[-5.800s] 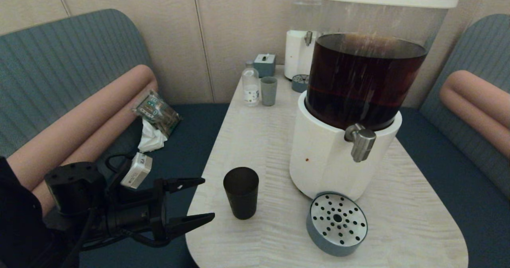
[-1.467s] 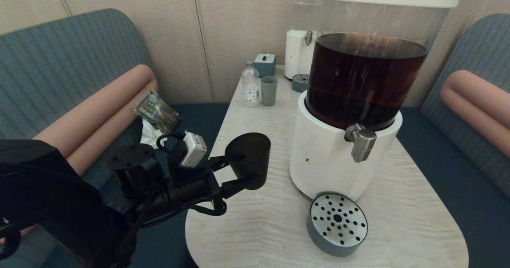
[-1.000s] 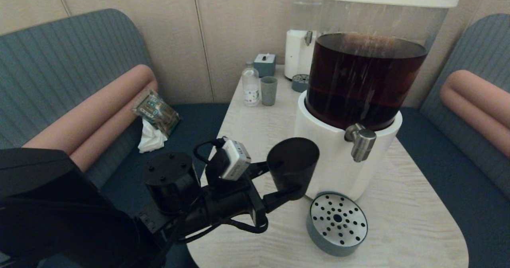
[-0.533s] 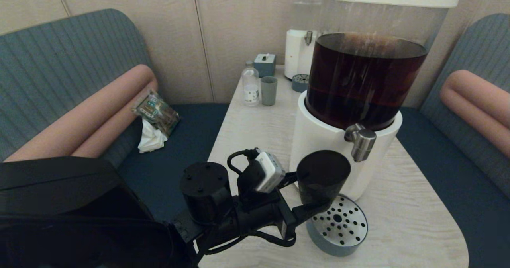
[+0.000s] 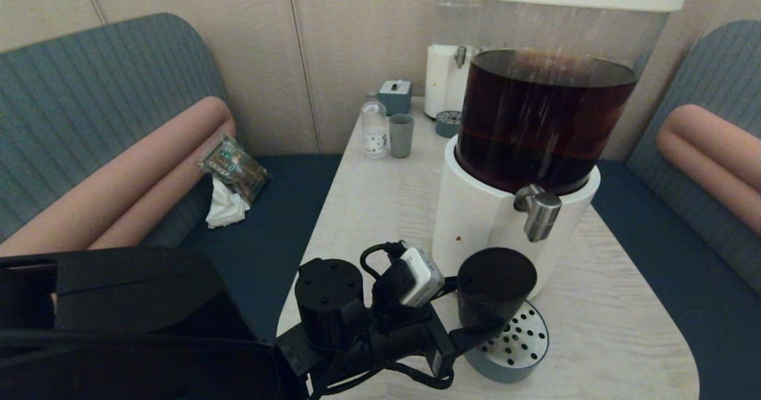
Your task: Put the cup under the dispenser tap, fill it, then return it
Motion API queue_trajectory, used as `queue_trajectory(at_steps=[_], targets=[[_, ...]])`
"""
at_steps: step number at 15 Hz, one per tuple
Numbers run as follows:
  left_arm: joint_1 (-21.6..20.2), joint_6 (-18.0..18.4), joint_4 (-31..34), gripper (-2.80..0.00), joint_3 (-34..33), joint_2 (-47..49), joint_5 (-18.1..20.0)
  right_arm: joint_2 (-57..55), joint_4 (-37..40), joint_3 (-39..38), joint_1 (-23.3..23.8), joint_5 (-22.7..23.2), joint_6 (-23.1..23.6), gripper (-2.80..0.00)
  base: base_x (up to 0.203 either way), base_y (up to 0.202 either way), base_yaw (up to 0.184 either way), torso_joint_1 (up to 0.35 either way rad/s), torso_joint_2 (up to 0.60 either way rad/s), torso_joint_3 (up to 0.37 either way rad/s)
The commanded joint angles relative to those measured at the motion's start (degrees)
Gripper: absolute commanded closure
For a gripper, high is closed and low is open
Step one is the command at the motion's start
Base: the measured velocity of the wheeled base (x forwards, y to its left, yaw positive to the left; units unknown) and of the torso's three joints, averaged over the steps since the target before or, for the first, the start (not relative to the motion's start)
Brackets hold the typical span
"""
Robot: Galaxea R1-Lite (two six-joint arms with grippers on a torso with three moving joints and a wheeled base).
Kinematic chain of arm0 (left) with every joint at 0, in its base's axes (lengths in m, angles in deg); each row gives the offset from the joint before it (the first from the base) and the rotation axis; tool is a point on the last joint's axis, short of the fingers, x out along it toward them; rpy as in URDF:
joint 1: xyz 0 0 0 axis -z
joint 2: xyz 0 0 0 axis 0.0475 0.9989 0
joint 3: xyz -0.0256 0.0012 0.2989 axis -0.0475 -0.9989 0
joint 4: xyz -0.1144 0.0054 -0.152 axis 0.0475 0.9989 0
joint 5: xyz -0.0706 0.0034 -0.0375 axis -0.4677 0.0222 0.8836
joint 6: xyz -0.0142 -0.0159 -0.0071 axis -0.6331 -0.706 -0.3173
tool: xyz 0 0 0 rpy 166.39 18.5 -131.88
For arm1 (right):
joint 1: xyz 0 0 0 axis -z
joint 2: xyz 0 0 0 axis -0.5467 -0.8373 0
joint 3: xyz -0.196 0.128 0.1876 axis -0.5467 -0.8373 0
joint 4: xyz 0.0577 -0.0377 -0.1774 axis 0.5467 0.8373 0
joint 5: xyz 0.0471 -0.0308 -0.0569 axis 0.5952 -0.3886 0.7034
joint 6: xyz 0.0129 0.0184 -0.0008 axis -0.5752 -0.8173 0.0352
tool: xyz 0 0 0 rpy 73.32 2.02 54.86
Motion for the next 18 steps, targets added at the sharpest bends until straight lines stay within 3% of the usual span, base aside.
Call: queue_trajectory(at_steps=[1, 18], targets=[[0.04, -0.39, -0.83, 0.0, 1.14, 2.13, 0.16, -0.06, 0.01, 0.0, -0.02, -0.02, -0.04, 0.0, 0.0, 0.0, 0.0, 0.0, 0.0, 0.0], [0.44, -2.71, 0.06, 0.0, 10.67, 9.91, -0.63, -0.06, 0.03, 0.0, -0.02, -0.02, -0.04, 0.0, 0.0, 0.0, 0.0, 0.0, 0.0, 0.0]])
